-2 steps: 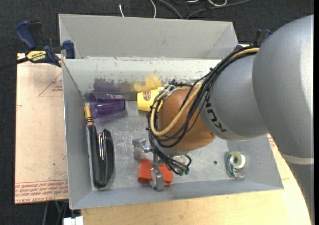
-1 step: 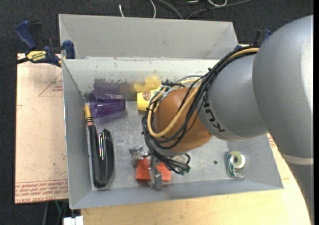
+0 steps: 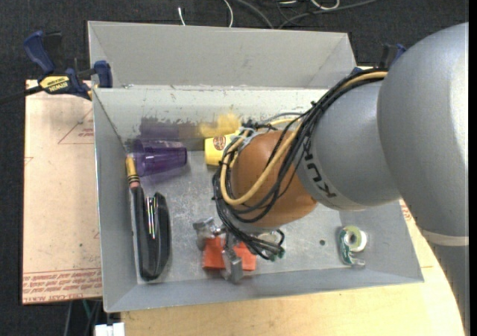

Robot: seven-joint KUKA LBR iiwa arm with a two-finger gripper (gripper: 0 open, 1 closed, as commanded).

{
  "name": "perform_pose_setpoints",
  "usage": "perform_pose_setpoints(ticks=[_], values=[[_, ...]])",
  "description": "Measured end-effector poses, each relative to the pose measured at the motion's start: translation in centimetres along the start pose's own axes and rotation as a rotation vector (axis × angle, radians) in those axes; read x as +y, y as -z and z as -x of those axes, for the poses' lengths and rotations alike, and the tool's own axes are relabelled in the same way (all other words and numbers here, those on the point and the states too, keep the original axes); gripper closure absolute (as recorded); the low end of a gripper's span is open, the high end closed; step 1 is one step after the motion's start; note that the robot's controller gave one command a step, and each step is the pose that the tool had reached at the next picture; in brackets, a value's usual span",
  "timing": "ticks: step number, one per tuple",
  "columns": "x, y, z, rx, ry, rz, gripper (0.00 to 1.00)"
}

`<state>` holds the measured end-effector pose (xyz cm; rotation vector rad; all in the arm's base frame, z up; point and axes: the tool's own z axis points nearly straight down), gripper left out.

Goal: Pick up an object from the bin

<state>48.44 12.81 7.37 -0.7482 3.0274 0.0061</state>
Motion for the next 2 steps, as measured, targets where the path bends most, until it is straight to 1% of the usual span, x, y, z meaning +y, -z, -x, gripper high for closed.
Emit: perform_pose_setpoints(ticks=[1, 2], values=[[0.0, 0.2, 0.0, -0.001, -0.001, 0.0, 1.0], [0.1, 1.9, -0.1, 0.004, -0.002, 0.002, 1.0]])
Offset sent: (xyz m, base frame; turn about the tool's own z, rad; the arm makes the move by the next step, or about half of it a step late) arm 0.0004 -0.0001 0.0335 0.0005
